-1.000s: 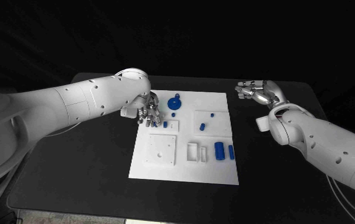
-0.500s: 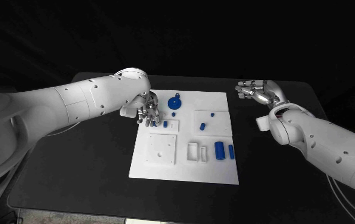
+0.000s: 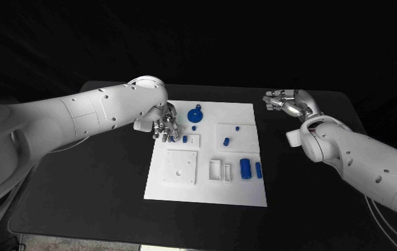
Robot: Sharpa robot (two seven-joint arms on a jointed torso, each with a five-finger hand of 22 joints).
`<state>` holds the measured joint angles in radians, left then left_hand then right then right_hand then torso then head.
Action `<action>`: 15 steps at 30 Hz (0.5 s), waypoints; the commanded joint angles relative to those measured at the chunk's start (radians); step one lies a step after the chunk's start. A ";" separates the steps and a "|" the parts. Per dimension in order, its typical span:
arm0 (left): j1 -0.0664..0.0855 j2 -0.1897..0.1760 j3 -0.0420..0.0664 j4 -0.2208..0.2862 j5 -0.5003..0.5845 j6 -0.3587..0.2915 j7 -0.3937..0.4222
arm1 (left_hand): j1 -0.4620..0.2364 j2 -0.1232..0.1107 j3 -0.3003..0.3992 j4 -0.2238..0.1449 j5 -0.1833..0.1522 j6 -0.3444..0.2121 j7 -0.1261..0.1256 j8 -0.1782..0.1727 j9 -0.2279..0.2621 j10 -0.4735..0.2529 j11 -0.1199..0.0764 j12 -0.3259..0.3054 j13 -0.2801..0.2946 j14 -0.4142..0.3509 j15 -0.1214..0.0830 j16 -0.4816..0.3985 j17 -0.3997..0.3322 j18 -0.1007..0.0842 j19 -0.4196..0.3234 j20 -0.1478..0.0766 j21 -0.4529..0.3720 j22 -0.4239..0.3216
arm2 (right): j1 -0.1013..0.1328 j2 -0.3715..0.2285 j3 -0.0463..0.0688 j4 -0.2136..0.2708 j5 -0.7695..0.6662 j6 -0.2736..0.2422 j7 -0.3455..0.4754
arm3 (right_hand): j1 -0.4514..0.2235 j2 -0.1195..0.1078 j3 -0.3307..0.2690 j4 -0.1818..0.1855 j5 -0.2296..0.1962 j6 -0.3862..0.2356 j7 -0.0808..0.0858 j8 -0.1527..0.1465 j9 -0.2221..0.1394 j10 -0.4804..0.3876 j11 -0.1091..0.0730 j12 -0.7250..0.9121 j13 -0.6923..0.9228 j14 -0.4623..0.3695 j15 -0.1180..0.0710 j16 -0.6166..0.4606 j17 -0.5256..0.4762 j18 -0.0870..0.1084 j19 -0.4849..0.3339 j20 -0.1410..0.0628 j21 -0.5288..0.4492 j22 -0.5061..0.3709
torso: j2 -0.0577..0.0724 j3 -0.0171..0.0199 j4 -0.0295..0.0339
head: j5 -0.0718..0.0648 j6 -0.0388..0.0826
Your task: Assemble the parts on the task board
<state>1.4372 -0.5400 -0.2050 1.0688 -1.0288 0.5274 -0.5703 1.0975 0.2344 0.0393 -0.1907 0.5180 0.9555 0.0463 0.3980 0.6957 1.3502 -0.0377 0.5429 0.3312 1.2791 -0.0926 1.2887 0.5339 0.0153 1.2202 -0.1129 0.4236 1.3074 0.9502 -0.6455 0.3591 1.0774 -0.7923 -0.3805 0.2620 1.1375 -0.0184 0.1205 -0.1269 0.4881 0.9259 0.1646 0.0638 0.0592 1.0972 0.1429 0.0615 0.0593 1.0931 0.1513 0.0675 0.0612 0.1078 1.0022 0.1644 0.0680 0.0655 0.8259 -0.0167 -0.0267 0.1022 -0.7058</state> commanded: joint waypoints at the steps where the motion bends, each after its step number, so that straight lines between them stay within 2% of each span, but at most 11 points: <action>1: -0.001 0.000 -0.001 0.001 0.005 0.013 0.000 | 0.034 0.033 0.087 -0.090 0.003 0.005 -0.010 -0.001 0.003 -0.006 -0.002 0.004 0.001 -0.007 -0.002 0.006 -0.001 0.018 -0.002 -0.001 0.000 0.019 | -0.001 0.001 0.000 0.001 -0.004 0.014 0.010 | -0.004 0.001 0.001 0.007 0.005 -0.003 0.000 -0.005 -0.001 -0.006 0.003 -0.003 -0.001 -0.009 0.000 -0.006 -0.001 0.019 -0.006 -0.003 -0.001 -0.001 | 0.000 0.0004 -0.0002 | -0.001 0.000; 6: -0.005 0.006 -0.002 -0.007 -0.001 -0.001 0.002 | 0.034 0.034 0.087 -0.090 0.003 0.004 -0.010 -0.001 0.003 -0.006 -0.002 0.004 0.001 -0.006 -0.002 0.006 -0.001 0.018 -0.002 -0.001 0.000 0.019 | -0.001 0.001 0.000 0.001 -0.004 0.015 0.010 | -0.004 0.001 0.001 0.007 0.005 -0.003 0.000 -0.005 -0.001 -0.006 0.003 -0.003 -0.001 -0.009 0.000 -0.006 -0.001 0.019 -0.006 -0.003 -0.001 -0.001 | 0.001 0.0002 -0.0013 | -0.001 -0.001; 15: -0.017 0.013 -0.012 -0.015 -0.008 -0.022 0.005 | 0.032 0.035 0.086 -0.089 0.002 0.002 -0.010 0.000 0.005 -0.007 -0.002 0.004 0.001 -0.005 -0.002 0.005 -0.002 0.018 -0.001 -0.001 0.000 0.019 | -0.001 0.001 0.000 0.000 -0.004 0.015 0.010 | -0.004 0.001 0.001 0.007 0.005 -0.003 0.000 -0.005 -0.001 -0.006 0.003 -0.003 -0.001 -0.009 0.000 -0.006 -0.001 0.019 -0.006 -0.003 -0.001 -0.001 | 0.000 0.0000 -0.0006 | -0.004 -0.003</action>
<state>1.4322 -0.5304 -0.2108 1.0530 -1.0294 0.5176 -0.5690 1.0975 0.2343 0.0392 -0.1908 0.5179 0.9538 0.0446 0.4019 0.7035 1.3507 -0.0372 0.5429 0.3311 1.2791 -0.0926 1.2887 0.5327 0.0153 1.2202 -0.1129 0.4236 1.3073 0.9502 -0.6452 0.3591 1.0769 -0.7923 -0.3802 0.2620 1.1375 -0.0184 0.1205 -0.1269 0.4881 0.9259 0.1646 0.0638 0.0593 1.0972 0.1429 0.0615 0.0593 1.0931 0.1513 0.0675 0.0612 0.1078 1.0022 0.1644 0.0680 0.0656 0.8262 -0.0164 -0.0279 0.0984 -0.7080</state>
